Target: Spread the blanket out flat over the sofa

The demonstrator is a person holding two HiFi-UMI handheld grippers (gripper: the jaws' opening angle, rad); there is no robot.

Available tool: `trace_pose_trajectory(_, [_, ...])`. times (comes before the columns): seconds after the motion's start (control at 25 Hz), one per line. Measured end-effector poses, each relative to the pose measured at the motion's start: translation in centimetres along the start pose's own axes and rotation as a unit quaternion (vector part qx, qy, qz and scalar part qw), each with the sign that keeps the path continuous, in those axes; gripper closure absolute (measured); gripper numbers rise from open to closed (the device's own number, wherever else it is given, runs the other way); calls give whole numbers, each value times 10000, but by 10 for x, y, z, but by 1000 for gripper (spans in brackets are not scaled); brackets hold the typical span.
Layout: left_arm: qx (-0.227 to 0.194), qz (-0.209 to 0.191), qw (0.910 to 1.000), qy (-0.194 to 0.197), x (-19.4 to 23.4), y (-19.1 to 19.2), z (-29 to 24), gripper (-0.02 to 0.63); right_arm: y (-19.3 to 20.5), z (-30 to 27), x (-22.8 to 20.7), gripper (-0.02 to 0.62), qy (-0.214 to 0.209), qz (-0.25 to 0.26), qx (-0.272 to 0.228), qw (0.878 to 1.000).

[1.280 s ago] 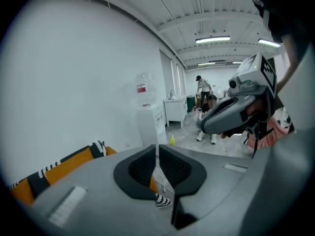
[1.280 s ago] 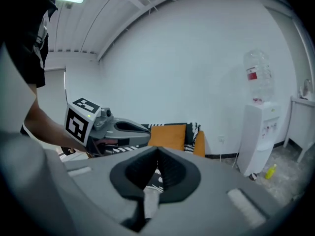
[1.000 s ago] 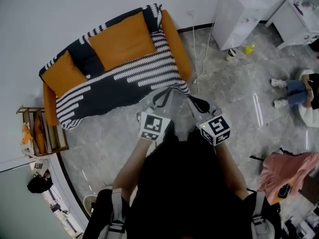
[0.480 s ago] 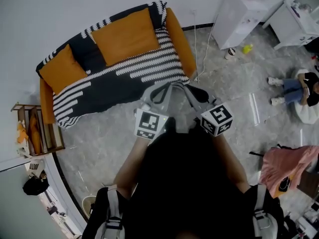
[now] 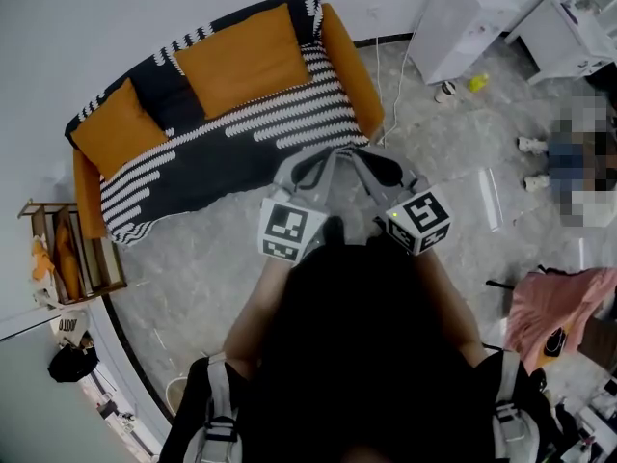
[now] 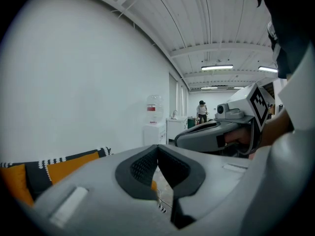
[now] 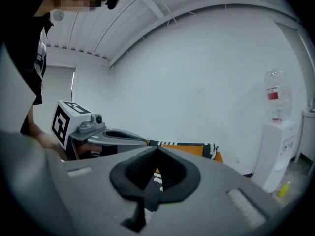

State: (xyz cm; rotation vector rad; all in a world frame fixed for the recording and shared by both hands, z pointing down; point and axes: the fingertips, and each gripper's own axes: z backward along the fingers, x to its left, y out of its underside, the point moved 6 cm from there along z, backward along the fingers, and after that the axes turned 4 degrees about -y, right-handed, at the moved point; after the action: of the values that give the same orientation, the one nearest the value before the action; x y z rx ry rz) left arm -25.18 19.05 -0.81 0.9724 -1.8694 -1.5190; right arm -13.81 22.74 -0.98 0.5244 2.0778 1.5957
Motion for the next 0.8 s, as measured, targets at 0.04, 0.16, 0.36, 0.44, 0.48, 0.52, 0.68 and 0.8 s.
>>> trace_pose_trajectory(0.04, [0,19,10000,17,1,0,1,595,0,-1,2,594,1,16,4,10000])
trace_pose_trajectory(0.16, [2,88,9999,70,6,2,2,595,-1,-5,5,594,18,40,33,10000])
trace_pose_trajectory(0.36, [18,137,9998,170,7,5,0,595,-2,-6,5,594,92,77,67,9999])
trace_pose_trajectory(0.44, [9,169,9997,203,7,5,-1,595,-2,-6,3,594,118,101,73,9999])
trace_pose_trajectory(0.48, [6,181,9996,220,7,5,-2,595,-3,-5,2,594,121,112,71,9998])
trace_pose_trajectory(0.52, [6,189,9995,239,7,4,-3,594,-4,-5,2,594,118,115,68,9998])
trace_pose_trajectory(0.68, [11,202,9993,311,3,3,-8,595,-4,-1,-2,594,176,91,91,9998])
trace_pose_trajectory(0.8, [24,201,9992,348,1,4,-11,595,-2,-1,-4,594,197,93,113,9997])
